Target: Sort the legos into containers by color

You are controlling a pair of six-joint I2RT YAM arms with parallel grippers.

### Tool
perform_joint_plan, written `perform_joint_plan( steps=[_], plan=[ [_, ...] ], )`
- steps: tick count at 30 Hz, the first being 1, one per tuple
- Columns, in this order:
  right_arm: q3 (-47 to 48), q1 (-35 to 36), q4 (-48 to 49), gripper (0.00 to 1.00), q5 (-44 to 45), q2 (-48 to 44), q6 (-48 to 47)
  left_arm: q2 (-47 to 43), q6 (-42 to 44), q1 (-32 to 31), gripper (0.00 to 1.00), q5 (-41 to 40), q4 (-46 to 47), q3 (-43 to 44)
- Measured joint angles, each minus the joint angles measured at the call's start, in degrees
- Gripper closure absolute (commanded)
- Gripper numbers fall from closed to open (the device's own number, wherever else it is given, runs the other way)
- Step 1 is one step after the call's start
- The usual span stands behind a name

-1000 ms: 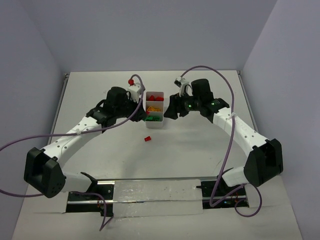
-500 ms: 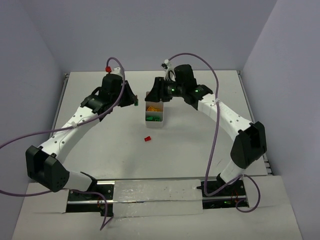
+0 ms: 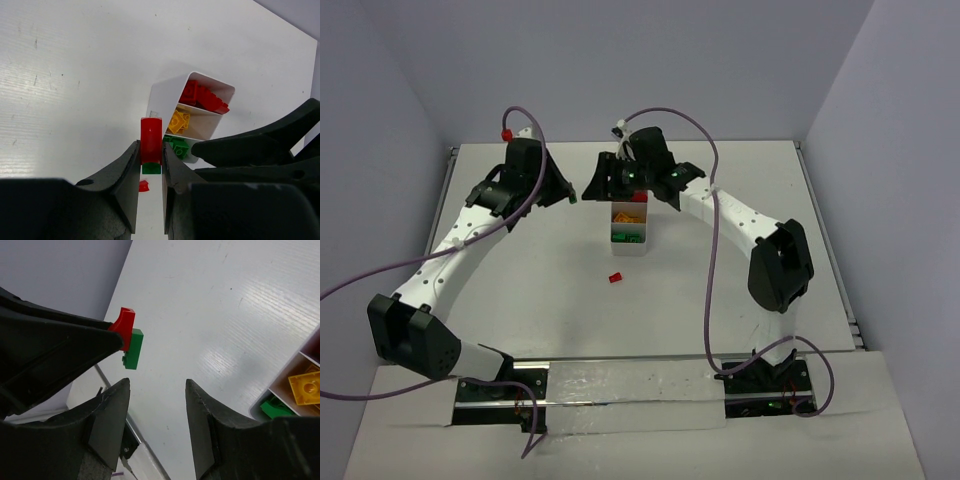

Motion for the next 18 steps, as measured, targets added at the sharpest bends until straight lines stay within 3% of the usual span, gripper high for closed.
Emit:
perform_joint_plan(
  steps=[18],
  plan=[
    [6.2, 2.8, 0.6, 0.46, -1.4, 6.0, 2.6, 0.0, -1.9, 1.8, 1.0, 3.0, -0.2, 0.0]
  ],
)
